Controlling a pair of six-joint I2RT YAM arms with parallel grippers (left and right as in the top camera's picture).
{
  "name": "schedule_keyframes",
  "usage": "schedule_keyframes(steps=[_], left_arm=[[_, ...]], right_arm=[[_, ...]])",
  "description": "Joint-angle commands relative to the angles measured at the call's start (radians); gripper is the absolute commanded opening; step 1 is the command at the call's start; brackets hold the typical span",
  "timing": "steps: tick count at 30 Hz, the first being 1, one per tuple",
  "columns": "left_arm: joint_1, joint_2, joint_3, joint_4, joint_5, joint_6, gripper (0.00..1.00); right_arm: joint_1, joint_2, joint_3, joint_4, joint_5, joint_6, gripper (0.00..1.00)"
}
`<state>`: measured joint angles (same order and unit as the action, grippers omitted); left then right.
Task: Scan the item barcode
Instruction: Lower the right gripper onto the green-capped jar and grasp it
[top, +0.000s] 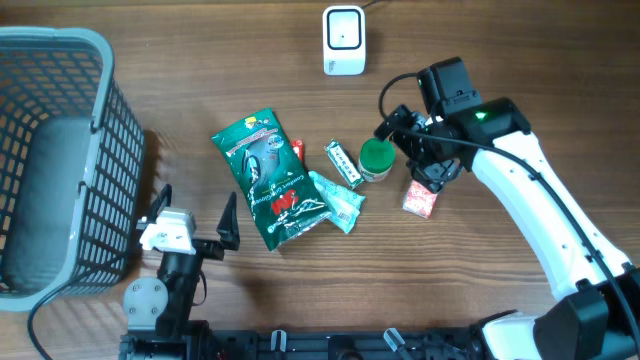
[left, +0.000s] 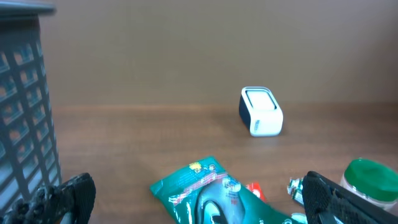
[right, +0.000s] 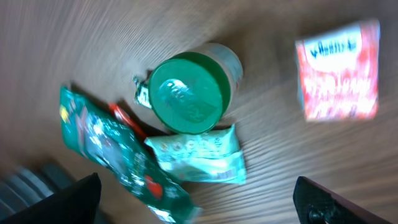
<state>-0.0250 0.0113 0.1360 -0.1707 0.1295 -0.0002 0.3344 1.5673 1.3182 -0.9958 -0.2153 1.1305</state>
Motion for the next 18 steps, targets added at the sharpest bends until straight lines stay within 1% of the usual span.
schedule_keyframes(steps=[1,2,5,7,11,15,18], left_arm=[[-0.002,-0.005,-0.005,-0.088,0.016,0.019,1.00],[-0.002,-0.005,-0.005,-0.138,0.016,0.019,1.00],[-0.002,-0.003,-0.002,-0.293,0.016,0.019,1.00],[-0.002,0.000,-0.002,-0.291,0.016,0.019,1.00],[-0.002,0.001,-0.002,-0.291,0.016,0.019,1.00],[-0.002,0.001,-0.002,-0.291,0.016,0.019,1.00],[-0.002,0.001,-0.002,-0.291,0.016,0.019,1.00]], right_arm=[[0.003,0.013,0.010,-0.003,-0.011,0.407,1.00],[0.003,0.013,0.010,-0.004,-0.009,0.474,1.00],[0.003,0.019,0.009,-0.002,-0.014,0.607,1.00],[0.003,0.040,0.009,0.016,-0.013,0.650,1.00],[0.000,0.102,0.009,0.066,-0.054,0.659,1.00],[0.000,0.215,0.009,0.163,-0.166,0.650,1.00],[0.000,0.303,0.009,0.228,-0.204,0.668,1.00]])
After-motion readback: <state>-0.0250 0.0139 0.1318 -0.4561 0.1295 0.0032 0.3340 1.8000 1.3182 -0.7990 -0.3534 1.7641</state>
